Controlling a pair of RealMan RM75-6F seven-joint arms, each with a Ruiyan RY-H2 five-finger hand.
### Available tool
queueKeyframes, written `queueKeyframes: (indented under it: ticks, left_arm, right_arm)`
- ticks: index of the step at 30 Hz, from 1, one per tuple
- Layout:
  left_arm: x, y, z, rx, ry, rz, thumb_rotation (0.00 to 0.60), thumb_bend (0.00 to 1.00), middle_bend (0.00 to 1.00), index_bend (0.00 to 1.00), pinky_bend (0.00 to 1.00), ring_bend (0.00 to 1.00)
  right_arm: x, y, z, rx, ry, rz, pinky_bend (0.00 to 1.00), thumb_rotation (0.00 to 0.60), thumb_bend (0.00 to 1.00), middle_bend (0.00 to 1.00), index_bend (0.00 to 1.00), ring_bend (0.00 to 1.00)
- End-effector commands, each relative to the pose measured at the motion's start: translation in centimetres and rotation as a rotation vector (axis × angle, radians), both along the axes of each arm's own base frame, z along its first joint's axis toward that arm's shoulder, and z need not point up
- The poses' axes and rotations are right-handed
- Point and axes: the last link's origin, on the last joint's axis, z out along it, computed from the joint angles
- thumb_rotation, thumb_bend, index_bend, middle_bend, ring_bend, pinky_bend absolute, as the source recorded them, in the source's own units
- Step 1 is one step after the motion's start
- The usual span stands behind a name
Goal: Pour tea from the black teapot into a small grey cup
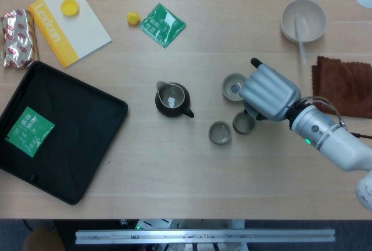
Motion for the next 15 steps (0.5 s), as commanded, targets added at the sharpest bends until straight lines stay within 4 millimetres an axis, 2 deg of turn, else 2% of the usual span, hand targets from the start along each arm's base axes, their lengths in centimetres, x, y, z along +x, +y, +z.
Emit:
queueKeyframes:
  ticks: [1, 15]
  left_arm:
    - [-0.02, -0.03, -0.01, 0.001, -0.001, 0.001, 0.600, 0.27, 0.22, 0.19, 0.19, 0.19]
    - [-0.33, -0.24, -0.08, 0.005, -0.006, 0.010, 0.600, 0.27, 0.22, 0.19, 0.19, 0.19]
  right_arm:
    - [0.01, 0.18, -0.13, 0.002, 0.015, 0.016, 0.29, 0.360, 0.61, 0.83, 0.91, 0.81]
    - [-0.09, 0.93, -1.08, -0.012, 0.111, 0.122, 0.29, 0.361, 0.61, 0.83, 0.90, 0.81]
